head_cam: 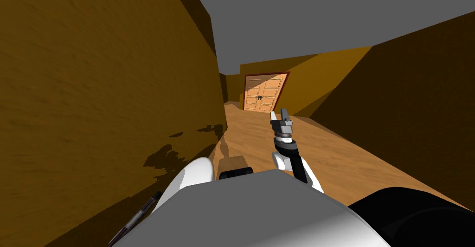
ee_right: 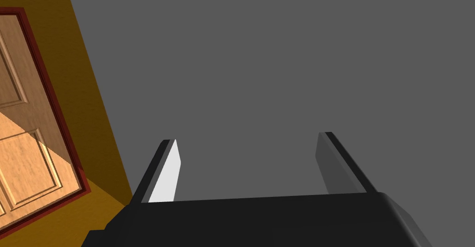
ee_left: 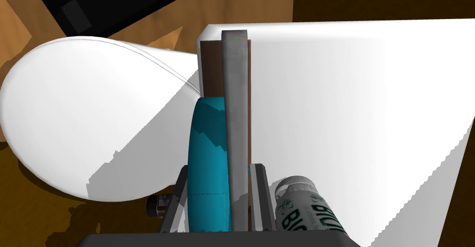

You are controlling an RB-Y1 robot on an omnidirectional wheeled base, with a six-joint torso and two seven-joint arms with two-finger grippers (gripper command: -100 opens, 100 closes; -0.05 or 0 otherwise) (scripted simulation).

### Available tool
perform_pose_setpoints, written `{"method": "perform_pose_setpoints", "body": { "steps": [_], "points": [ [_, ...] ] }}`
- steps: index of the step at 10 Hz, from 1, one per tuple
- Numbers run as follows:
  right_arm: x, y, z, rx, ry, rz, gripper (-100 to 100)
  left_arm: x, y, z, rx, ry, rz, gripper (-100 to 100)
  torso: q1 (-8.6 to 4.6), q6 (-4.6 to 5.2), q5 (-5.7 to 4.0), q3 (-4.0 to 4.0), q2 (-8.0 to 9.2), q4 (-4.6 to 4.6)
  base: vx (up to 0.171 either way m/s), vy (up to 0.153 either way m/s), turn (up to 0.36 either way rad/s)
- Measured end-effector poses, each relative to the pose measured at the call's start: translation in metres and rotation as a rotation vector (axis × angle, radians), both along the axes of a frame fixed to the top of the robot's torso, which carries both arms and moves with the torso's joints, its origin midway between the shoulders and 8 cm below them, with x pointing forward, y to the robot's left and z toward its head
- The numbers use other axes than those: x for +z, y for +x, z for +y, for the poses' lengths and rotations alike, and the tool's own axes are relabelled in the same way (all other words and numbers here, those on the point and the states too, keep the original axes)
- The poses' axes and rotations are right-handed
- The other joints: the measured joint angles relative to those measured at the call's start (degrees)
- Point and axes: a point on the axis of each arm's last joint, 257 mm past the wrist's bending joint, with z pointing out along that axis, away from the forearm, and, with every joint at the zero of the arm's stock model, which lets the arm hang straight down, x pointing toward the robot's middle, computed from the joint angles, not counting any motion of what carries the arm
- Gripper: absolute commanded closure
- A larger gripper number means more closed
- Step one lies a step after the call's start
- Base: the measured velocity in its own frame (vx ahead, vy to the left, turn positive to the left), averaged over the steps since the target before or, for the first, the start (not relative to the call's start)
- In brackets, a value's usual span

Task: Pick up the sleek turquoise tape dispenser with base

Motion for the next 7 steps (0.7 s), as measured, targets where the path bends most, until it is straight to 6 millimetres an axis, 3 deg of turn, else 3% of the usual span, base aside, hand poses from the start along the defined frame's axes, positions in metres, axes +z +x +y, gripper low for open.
{"method": "perform_pose_setpoints", "body": {
  "steps": [1,2,6,7],
  "points": [
    [0.000,0.000,0.000,0.000,0.000,0.000,0,0.000,0.000,0.000,0.000,0.000,0.000,0,0.00,0.00,0.00,0.00,0.00,0.00,0.000,0.000,0.000],
    [0.000,0.000,0.000,0.000,0.000,0.000,0,0.000,0.000,0.000,0.000,0.000,0.000,100,0.00,0.00,0.00,0.00,0.00,0.00,0.016,-0.005,-0.059],
    [0.000,0.000,0.000,0.000,0.000,0.000,0,0.019,-0.022,0.000,0.022,0.002,-0.001,100,-0.06,0.02,-0.03,-0.07,-0.12,-0.02,0.028,-0.004,-0.049],
    [0.000,0.000,0.000,0.000,0.000,0.000,0,0.019,-0.022,0.000,0.022,0.001,-0.002,0,-0.04,0.01,-0.02,-0.05,-0.08,-0.02,0.000,0.000,0.000]
  ]
}}
